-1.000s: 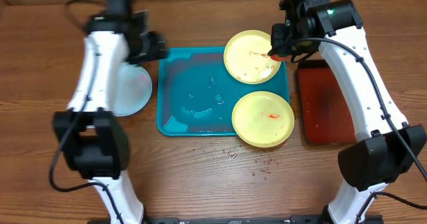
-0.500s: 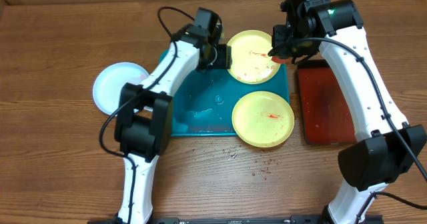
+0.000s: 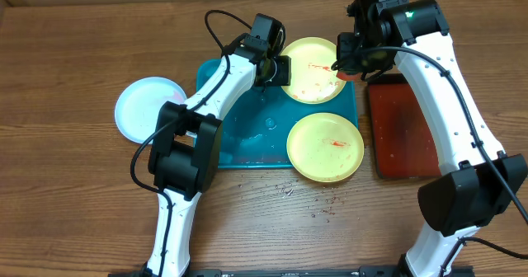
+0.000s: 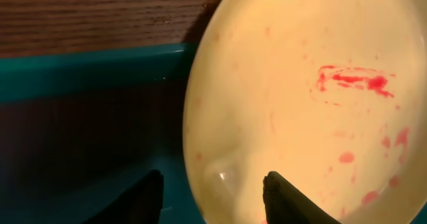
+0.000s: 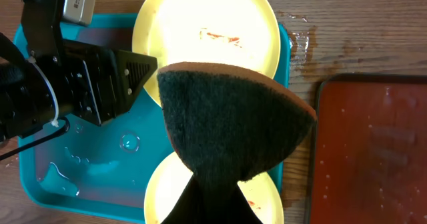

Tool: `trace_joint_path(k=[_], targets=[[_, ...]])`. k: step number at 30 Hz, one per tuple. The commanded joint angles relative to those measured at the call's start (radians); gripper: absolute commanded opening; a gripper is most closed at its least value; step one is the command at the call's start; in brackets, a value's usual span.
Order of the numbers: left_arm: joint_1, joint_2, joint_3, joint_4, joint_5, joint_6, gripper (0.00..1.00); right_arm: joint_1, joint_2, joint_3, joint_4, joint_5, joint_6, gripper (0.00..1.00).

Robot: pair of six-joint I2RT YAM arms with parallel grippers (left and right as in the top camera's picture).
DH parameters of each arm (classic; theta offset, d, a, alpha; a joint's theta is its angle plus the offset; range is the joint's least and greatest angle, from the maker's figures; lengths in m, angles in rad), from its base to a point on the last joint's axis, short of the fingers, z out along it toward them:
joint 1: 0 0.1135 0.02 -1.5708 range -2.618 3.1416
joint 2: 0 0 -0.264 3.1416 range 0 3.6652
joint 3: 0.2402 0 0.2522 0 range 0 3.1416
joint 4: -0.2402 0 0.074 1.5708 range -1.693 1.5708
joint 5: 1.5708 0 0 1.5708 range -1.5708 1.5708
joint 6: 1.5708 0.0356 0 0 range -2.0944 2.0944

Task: Clean dirty plates on tray and stack at the side
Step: 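Release the white plate and move the left gripper to the upper yellow plate, then drag the yellow plate left across the teal tray with the left gripper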

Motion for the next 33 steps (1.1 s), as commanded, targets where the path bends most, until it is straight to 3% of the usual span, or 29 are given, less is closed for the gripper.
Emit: trace_joint_path(k=[1,12,19,26,33], targets=[[-0.005,0.043,0.009,0.003,-0.025,-0.051,0.45,-0.004,-0.013,0.014,0.005,0.002,0.003,0.04],[-0.006,0.057,0.01,0.025,-0.026,-0.081,0.04,-0.004,-0.013,0.014,-0.002,0.002,0.003,0.04],[0.015,0.052,0.027,0.014,-0.05,-0.077,0.04,-0.004,-0.013,0.014,-0.003,0.002,0.003,0.04],[0.11,0.026,0.143,-0.267,-0.056,0.007,0.04,-0.001,-0.01,0.013,0.003,-0.011,0.003,0.04],[0.172,0.026,0.163,-0.547,-0.057,0.144,0.04,0.003,0.04,0.013,0.029,-0.163,-0.023,0.04]])
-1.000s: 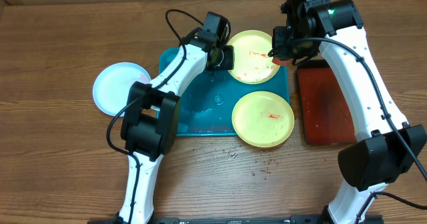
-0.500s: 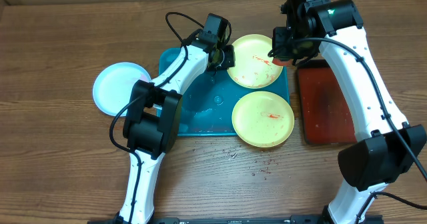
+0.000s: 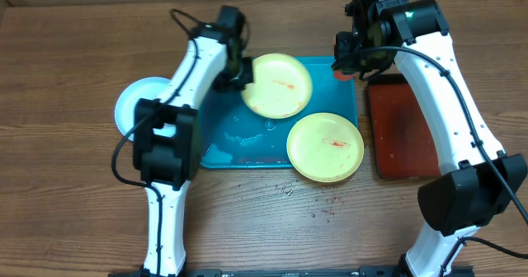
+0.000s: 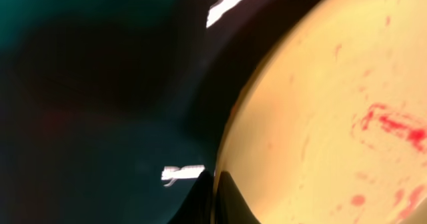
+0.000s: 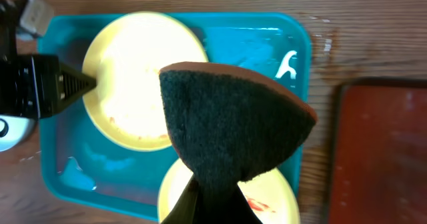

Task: Clean dirty plates on tray and stack at the side
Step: 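Drag the yellow plate left across the teal tray with the left gripper, then lower the sponge onto the yellow plate and scrub it with the right gripper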

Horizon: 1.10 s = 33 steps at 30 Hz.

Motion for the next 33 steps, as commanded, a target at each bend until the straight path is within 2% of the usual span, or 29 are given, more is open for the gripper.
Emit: trace_joint_path(k=[1,5,13,21,33], targets=[[0.011,-0.011,0.008,-0.082,-0.022,0.115,0.04,0.007,0.045,0.013,0.012,-0.117,-0.02,0.04],[0.014,-0.011,0.008,-0.146,-0.041,0.12,0.04,0.043,0.115,0.013,0.035,-0.211,-0.02,0.04],[0.014,-0.011,0.008,-0.117,-0.052,0.116,0.04,0.158,0.209,0.013,0.108,-0.245,-0.019,0.04],[0.014,-0.011,0.008,-0.113,-0.097,0.082,0.04,0.228,0.317,0.013,0.177,-0.088,0.04,0.04],[0.014,-0.011,0.008,-0.133,-0.095,0.083,0.04,0.229,0.46,0.013,0.251,-0.061,0.064,0.04]])
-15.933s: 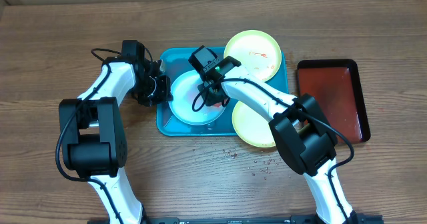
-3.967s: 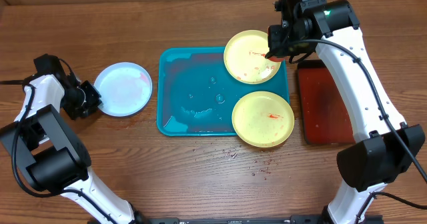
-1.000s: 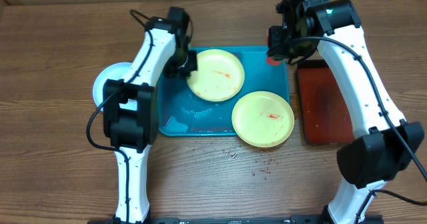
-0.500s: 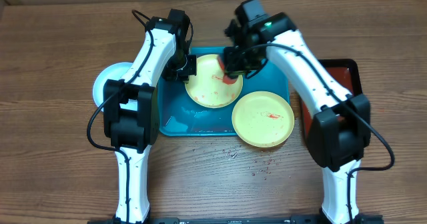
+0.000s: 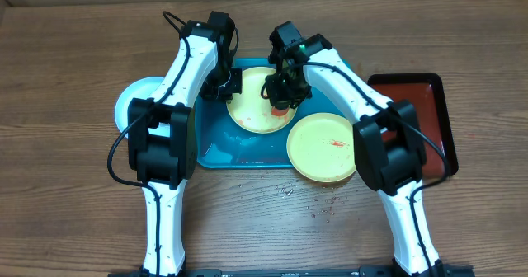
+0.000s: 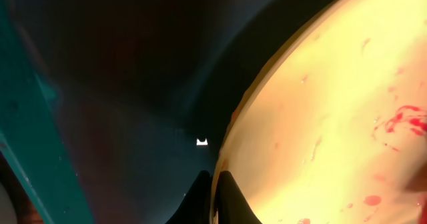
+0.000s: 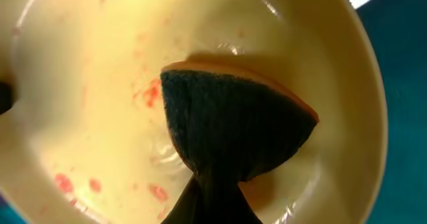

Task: Clean dirty plates on tray and stack at the side
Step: 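Lower the sponge onto the yellow plate and scrub it with the right gripper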

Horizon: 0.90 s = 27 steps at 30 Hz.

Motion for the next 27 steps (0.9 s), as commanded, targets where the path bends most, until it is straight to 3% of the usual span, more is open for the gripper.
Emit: trace_joint_path(k=[1,8,14,22,27], targets=[[-0.005,-0.011,0.008,-0.015,-0.032,-0.013,0.04,-0.002,0.034,0.013,0.014,0.019,0.016,0.04],[-0.005,-0.011,-0.014,-0.006,-0.028,-0.013,0.04,0.005,0.085,0.013,0.057,-0.051,0.015,0.04],[-0.005,-0.011,-0.023,0.013,0.069,0.002,0.04,0.055,0.087,0.013,0.139,-0.183,0.015,0.04],[0.012,-0.011,-0.023,0.019,0.084,0.001,0.04,0.095,0.087,0.013,0.101,-0.167,0.012,0.04],[0.065,-0.011,-0.023,0.008,0.085,0.005,0.04,0.06,0.087,0.013,0.028,-0.045,0.011,0.04]])
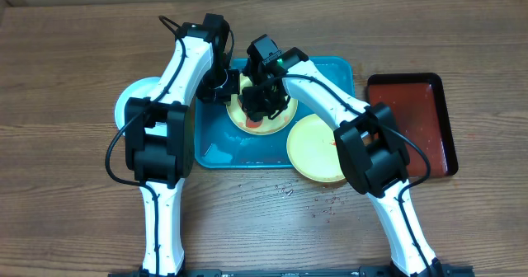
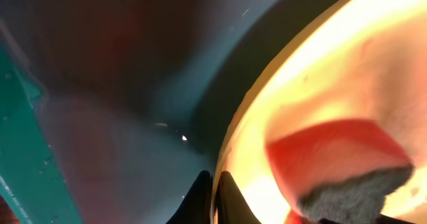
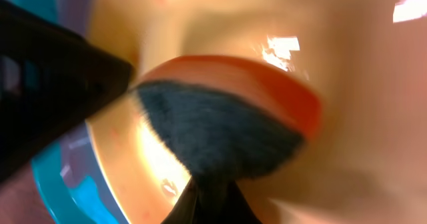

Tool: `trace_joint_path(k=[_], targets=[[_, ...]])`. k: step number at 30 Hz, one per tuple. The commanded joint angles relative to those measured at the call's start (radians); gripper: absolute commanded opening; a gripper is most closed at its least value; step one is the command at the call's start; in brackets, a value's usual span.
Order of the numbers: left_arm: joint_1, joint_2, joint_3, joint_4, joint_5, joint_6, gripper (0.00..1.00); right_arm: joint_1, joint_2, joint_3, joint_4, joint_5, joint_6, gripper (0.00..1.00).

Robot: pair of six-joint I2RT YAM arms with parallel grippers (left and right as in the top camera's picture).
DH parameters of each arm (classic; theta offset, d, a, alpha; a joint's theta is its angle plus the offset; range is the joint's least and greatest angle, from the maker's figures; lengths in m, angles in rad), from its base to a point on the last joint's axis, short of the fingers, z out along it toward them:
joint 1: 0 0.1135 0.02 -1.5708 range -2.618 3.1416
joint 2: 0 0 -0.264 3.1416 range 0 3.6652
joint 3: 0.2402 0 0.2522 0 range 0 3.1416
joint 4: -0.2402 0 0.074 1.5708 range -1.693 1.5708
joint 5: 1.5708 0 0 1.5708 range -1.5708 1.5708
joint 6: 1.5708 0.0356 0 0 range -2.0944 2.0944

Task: Clean dirty plates on tray and stack at the side
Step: 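Lower the sponge onto the yellow plate and scrub it with the right gripper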

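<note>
A yellow plate (image 1: 279,120) with red smears lies in the teal tray (image 1: 330,71); my left gripper (image 1: 232,86) is shut on its left rim (image 2: 230,147). My right gripper (image 1: 262,105) is shut on an orange-backed dark sponge (image 3: 220,117), pressed on that plate's left part, close to the left fingers (image 2: 227,197). The sponge (image 2: 340,161) also shows in the left wrist view. A second yellow plate (image 1: 318,149) with a red smear lies at the tray's front right corner. A white plate (image 1: 134,104) rests on the table left of the tray.
A dark red tray (image 1: 412,124) lies on the wooden table right of the teal tray. Water pools on the teal tray's floor (image 1: 216,149). Small crumbs (image 1: 322,207) dot the table in front of the tray.
My right gripper and its sponge have shifted left across the held plate, now near the rim where the left gripper grips. The left gripper keeps its hold in about the same place.
At first my left gripper was open around the back plate's rim and the right held the sponge over the tray's right edge. Then the left was shut on the rim, the plate further left. Later the sponge was on the plate's middle, and now at its left part.
</note>
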Motion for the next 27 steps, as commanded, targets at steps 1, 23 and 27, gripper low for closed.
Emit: trace_joint_path(k=[1,23,27], targets=[[0.041,-0.011,0.0,-0.007,0.023,0.005,0.04,-0.037,0.038,0.003,-0.039,0.126,0.001,0.04],[0.06,-0.011,0.0,-0.006,0.023,0.027,0.04,-0.062,0.042,0.003,0.049,0.171,0.005,0.04],[0.06,-0.011,-0.001,0.001,0.023,0.027,0.04,-0.013,0.048,0.003,0.045,0.092,0.005,0.04]])
